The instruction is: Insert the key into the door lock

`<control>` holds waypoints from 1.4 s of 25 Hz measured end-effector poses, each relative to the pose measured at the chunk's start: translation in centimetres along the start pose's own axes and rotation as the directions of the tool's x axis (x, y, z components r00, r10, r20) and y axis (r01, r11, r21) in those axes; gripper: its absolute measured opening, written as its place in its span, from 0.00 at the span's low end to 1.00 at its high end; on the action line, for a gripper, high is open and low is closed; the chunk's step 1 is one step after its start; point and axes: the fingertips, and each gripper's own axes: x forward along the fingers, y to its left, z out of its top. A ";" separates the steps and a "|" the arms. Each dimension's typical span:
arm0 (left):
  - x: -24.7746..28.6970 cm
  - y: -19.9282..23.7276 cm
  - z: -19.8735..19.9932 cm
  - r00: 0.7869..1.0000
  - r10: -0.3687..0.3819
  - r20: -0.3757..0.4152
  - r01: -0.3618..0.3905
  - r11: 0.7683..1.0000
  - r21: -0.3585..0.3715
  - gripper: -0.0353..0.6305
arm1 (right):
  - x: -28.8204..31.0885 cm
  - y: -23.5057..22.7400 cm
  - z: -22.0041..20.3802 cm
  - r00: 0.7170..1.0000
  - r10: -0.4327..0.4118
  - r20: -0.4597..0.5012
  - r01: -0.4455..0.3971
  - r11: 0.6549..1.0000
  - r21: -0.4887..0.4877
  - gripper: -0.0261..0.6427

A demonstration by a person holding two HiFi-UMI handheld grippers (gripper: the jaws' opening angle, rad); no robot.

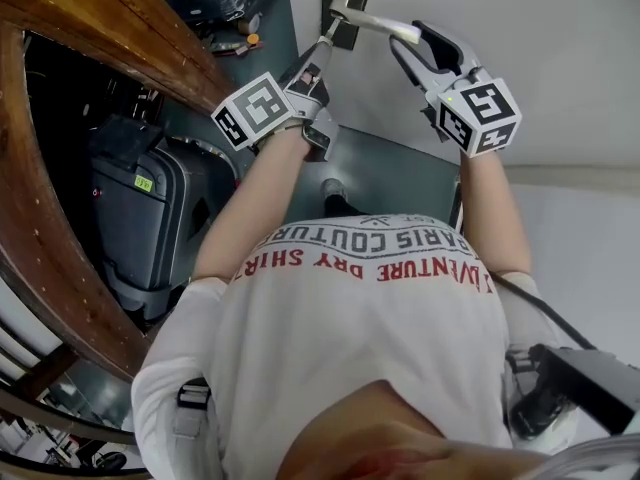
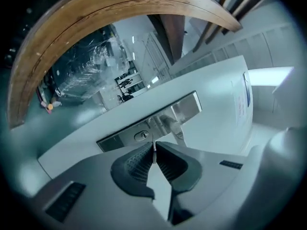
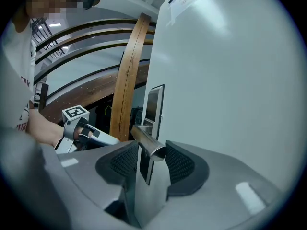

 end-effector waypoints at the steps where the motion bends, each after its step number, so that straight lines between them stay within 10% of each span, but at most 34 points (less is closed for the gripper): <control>1: 0.2 0.3 -0.1 1.000 -0.007 0.010 0.007 0.999 -0.034 0.09 | 0.0 0.0 0.1 1.000 0.001 0.000 -0.001 1.000 0.000 0.28; 15: 1.6 1.5 -0.8 0.991 -0.067 0.117 0.096 0.960 -0.264 0.09 | -0.3 0.2 0.2 1.000 0.005 -0.002 -0.005 1.000 0.006 0.28; 35: 2.3 2.4 -1.0 0.976 -0.019 0.218 0.105 0.914 -0.393 0.09 | -0.3 0.2 0.2 1.000 0.010 -0.011 -0.010 1.000 0.008 0.28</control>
